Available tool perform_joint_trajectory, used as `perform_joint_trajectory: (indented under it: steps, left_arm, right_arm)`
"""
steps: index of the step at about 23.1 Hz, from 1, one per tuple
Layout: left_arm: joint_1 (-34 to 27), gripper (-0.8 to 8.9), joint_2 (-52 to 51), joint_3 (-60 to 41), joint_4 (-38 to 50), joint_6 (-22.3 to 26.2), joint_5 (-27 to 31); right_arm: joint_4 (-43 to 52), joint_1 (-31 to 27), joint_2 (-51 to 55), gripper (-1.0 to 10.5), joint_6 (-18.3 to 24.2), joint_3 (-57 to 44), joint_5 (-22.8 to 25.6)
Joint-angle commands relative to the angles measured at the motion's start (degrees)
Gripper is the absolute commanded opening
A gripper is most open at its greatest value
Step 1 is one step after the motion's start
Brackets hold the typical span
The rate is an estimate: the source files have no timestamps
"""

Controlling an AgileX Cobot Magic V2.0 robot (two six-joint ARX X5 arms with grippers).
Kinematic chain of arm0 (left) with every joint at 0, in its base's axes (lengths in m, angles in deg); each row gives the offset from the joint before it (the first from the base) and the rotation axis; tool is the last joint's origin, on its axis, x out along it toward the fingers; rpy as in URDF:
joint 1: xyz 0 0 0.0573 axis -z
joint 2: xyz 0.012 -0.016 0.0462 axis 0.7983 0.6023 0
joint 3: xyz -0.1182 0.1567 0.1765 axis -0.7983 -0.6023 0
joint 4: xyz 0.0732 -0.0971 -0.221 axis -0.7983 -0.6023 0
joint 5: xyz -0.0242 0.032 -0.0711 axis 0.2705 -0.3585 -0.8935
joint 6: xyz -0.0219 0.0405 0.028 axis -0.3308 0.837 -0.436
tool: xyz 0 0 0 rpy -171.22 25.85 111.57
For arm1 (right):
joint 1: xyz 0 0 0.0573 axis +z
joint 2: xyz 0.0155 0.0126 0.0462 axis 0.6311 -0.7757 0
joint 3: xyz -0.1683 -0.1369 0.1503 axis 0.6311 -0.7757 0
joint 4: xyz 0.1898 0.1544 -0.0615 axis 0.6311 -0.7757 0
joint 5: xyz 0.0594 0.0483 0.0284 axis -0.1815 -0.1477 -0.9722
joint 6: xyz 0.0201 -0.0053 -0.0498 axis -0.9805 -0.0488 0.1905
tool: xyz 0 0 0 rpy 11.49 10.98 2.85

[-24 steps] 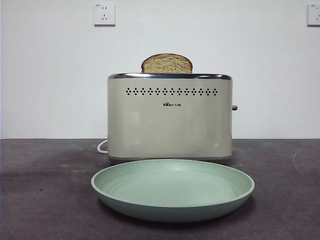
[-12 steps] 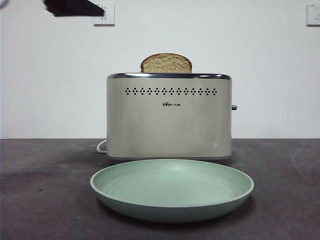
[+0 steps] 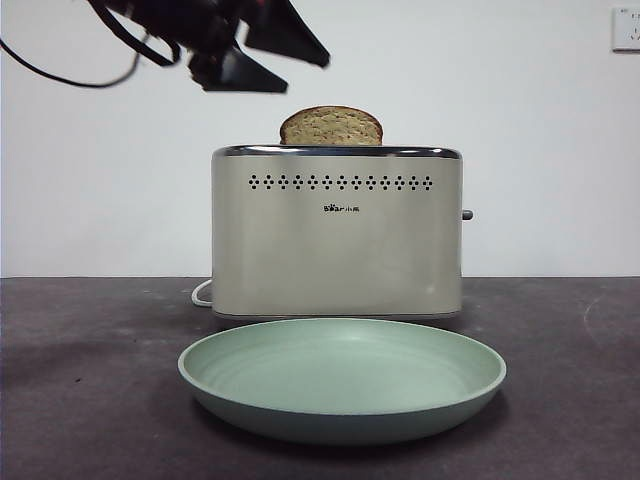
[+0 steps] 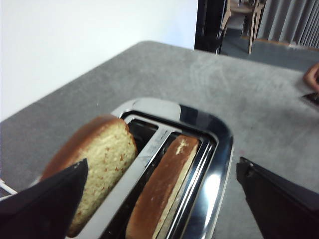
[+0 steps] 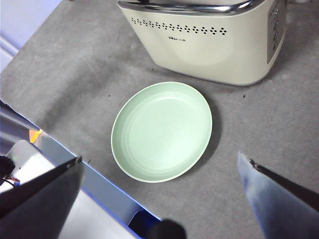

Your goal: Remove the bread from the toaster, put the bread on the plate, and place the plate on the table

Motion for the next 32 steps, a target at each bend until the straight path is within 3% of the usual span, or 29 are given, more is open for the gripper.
perform_joint_trajectory:
  steps: [1,8,10,13,15,22,27,32]
  left_arm:
    - [1.2,5.00,1.7,0.0,0.3,3.5,3.2]
    - [2.3,4.89,4.3,0.0,0.0,4.4,4.8]
    - [2.6,3.77,4.3,0.0,0.0,4.4,5.2]
    - [3.0,1.12,4.3,0.0,-0.2,4.4,6.3]
    - [3.0,0.24,4.3,0.0,-1.5,4.4,6.3]
    - [3.0,-0.08,4.3,0.0,-5.3,4.6,6.3]
    - [3.0,-0.08,4.1,0.2,-2.4,4.4,6.3]
    - [2.8,-0.08,3.9,9.6,-8.8,4.4,6.3]
  right_arm:
    - [0.2,0.1,0.1,5.7,0.0,0.1,-0.1]
    - [0.2,0.1,0.1,5.7,0.0,0.1,0.0]
    - [0.2,0.1,0.1,5.7,0.0,0.1,0.0]
    - [0.2,0.1,0.1,5.7,0.0,0.1,0.0]
    - [0.2,0.1,0.1,5.7,0.0,0.1,0.0]
    - [0.2,0.1,0.1,5.7,0.0,0.1,0.0]
    - [0.2,0.1,0.1,5.7,0.0,0.1,0.0]
    - [0.2,0.1,-0.2,5.7,0.0,0.1,0.1]
